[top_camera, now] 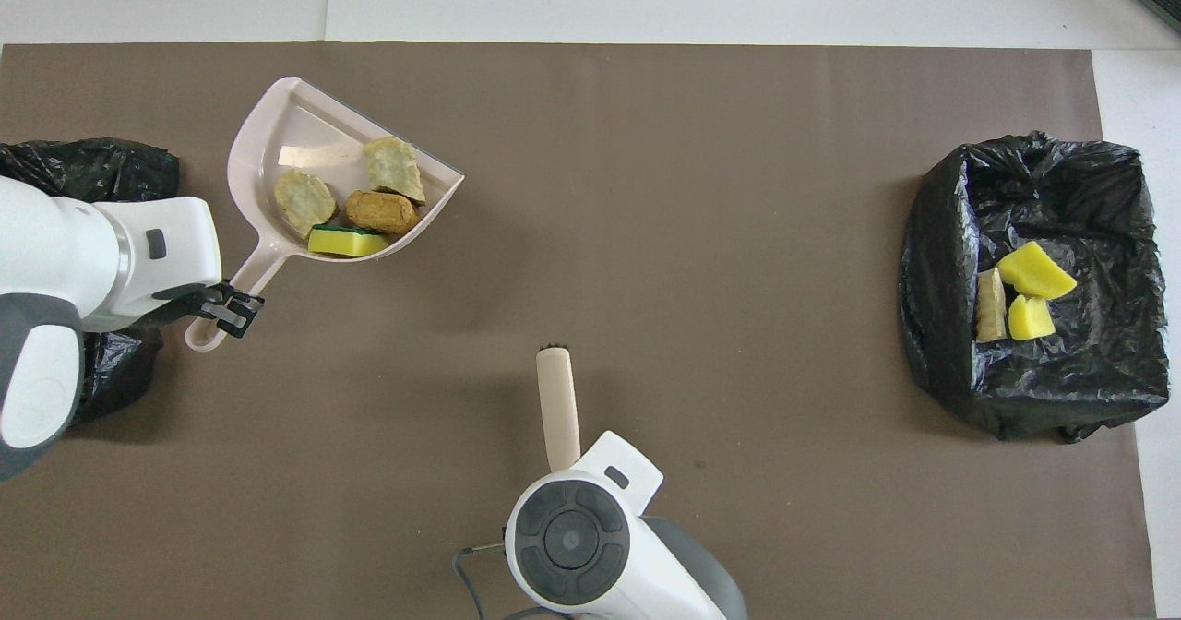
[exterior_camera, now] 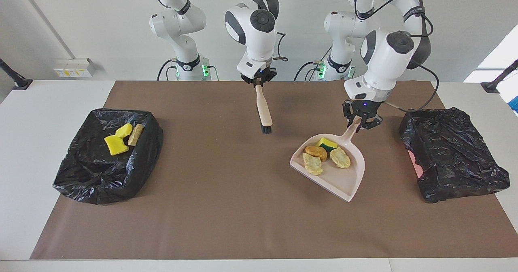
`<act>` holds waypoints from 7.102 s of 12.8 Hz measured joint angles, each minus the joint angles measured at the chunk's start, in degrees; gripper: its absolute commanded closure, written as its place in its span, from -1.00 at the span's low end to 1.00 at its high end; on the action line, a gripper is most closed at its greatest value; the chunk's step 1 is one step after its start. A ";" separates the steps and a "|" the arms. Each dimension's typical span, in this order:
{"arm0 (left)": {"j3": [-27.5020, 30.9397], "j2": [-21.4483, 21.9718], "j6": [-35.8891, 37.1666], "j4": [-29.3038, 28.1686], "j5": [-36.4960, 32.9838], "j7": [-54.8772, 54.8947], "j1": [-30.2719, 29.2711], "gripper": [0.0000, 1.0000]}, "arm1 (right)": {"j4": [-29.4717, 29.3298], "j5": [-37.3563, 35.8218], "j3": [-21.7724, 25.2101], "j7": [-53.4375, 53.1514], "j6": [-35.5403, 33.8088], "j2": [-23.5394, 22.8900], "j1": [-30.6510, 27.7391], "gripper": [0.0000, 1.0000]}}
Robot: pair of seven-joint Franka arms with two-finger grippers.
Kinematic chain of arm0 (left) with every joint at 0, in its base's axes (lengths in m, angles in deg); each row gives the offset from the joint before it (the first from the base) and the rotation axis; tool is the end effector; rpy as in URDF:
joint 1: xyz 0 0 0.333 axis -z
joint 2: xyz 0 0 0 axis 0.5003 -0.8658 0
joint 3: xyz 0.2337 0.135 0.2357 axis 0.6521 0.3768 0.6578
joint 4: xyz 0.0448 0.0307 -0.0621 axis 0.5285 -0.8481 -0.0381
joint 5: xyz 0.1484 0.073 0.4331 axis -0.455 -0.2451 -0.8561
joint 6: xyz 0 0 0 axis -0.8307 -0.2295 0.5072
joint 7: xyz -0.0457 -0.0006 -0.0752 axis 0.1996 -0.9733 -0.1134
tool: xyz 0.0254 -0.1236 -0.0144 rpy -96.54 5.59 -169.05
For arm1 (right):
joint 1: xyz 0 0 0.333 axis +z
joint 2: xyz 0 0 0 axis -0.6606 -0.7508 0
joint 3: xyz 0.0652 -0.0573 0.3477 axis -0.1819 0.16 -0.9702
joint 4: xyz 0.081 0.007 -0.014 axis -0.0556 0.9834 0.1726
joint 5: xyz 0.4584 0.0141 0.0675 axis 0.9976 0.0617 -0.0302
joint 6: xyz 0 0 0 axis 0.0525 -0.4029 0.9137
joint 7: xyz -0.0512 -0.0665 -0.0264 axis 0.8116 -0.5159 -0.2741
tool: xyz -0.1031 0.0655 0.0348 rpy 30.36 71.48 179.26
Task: Sweep and dump trash in bin
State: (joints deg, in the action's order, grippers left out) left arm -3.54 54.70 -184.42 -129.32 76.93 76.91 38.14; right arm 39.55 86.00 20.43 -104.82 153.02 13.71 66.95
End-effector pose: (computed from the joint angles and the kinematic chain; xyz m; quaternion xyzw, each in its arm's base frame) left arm 0.5938 -0.0954 0.5314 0.9624 -0.2699 0.0272 0.0146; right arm 0.3632 0.4637 0.3864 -0.9948 -0.0285 0.0971 0.0104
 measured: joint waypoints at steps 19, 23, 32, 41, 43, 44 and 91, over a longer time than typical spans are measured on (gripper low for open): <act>2.21 -0.63 6.60 8.49 -7.23 25.75 -39.42 1.00 | -9.26 -4.70 0.90 -5.00 -5.89 -7.73 1.53 -1.00; 1.57 -2.46 4.33 8.49 -20.29 37.05 -40.05 1.00 | -17.44 -5.02 1.14 5.30 -18.01 -4.76 -6.48 -1.00; 0.49 -5.29 2.22 8.52 -39.11 40.01 -31.66 1.00 | -31.56 -7.48 1.75 33.86 -30.40 -3.71 -25.42 -1.00; 0.14 -5.74 2.24 8.86 -59.17 44.92 -21.00 1.00 | -33.49 -12.43 3.33 36.21 -31.79 -3.70 -31.09 -1.00; 0.11 -6.15 2.54 10.47 -59.67 45.90 -19.81 1.00 | -33.93 -13.88 4.23 36.21 -31.79 -3.69 -31.19 -1.00; 0.11 -6.39 3.04 11.92 -59.78 47.24 -19.37 1.00 | -34.00 -14.22 5.28 36.47 -31.79 -3.69 -31.07 -1.00; -1.31 -22.72 -21.16 4.10 2.58 -50.41 25.38 0.04 | -36.97 -8.67 24.87 38.96 -30.43 -1.26 -28.96 -1.00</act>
State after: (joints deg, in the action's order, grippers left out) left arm -4.85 31.97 -205.59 -125.22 79.51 26.50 63.53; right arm 2.58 77.33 45.29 -65.86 122.59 12.45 37.99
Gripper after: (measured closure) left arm 0.687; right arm 0.000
